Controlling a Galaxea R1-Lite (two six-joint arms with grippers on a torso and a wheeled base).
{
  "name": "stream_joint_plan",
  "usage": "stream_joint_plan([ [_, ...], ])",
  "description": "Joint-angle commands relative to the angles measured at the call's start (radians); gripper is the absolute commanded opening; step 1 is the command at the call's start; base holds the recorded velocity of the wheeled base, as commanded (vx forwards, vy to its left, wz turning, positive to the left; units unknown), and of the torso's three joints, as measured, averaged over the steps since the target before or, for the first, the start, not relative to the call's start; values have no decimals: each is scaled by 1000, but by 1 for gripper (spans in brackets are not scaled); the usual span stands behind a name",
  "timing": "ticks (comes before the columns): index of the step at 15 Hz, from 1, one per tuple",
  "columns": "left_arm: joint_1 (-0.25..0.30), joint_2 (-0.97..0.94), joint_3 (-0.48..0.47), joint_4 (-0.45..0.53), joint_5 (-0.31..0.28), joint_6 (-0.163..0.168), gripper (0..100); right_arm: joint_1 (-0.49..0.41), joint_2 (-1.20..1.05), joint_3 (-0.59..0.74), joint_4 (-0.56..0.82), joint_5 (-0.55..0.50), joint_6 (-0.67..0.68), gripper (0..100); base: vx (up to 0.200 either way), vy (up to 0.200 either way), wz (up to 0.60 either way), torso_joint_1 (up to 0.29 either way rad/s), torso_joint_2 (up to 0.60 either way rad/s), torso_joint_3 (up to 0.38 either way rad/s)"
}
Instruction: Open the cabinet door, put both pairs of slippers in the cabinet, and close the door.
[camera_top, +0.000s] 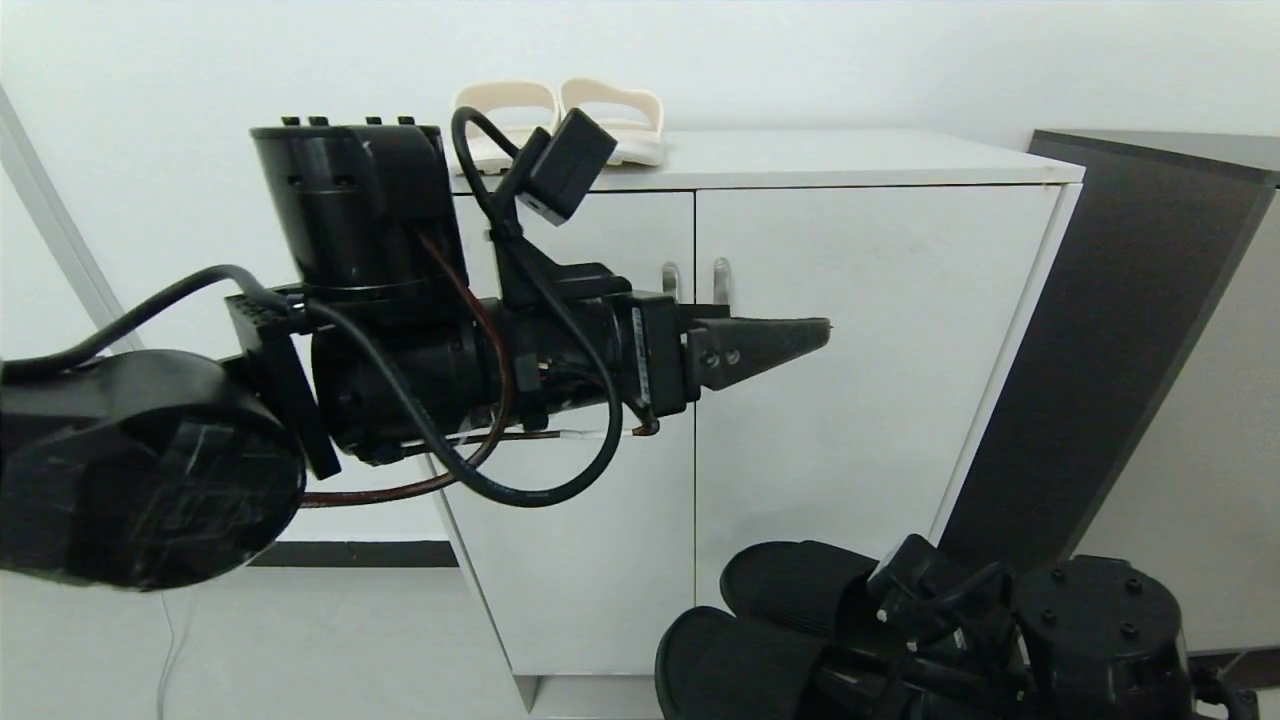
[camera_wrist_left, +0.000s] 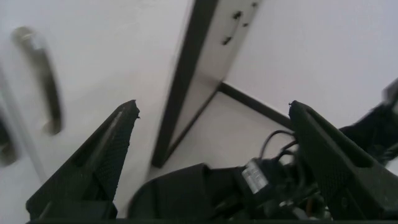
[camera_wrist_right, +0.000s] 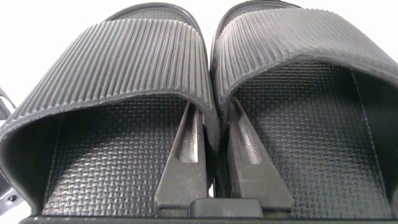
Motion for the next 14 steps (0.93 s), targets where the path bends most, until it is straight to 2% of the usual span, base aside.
stream_joint_plan([
  [1,8,70,-49,3,-23,-11,100,0,12,-1,-2,2,0,0,0,0,0,0,0,0],
  [5,31,126,-79,3,-23,-19,100,8,12,5,-18,2,0,0,0,0,0,0,0,0],
  [6,43,135,-103,6,-17,-28,100,9,12,5,-18,0,0,0,0,0,0,0,0,0],
  [7,54,139,-123,20,-14,-62,100,13,12,5,-18,0,0,0,0,0,0,0,0,0],
  [8,63,139,-134,29,-2,-76,100,13,12,5,-18,0,0,0,0,0,0,0,0,0],
  [14,89,141,-134,31,18,-76,100,13,13,5,-18,0,0,0,0,0,0,0,0,0],
])
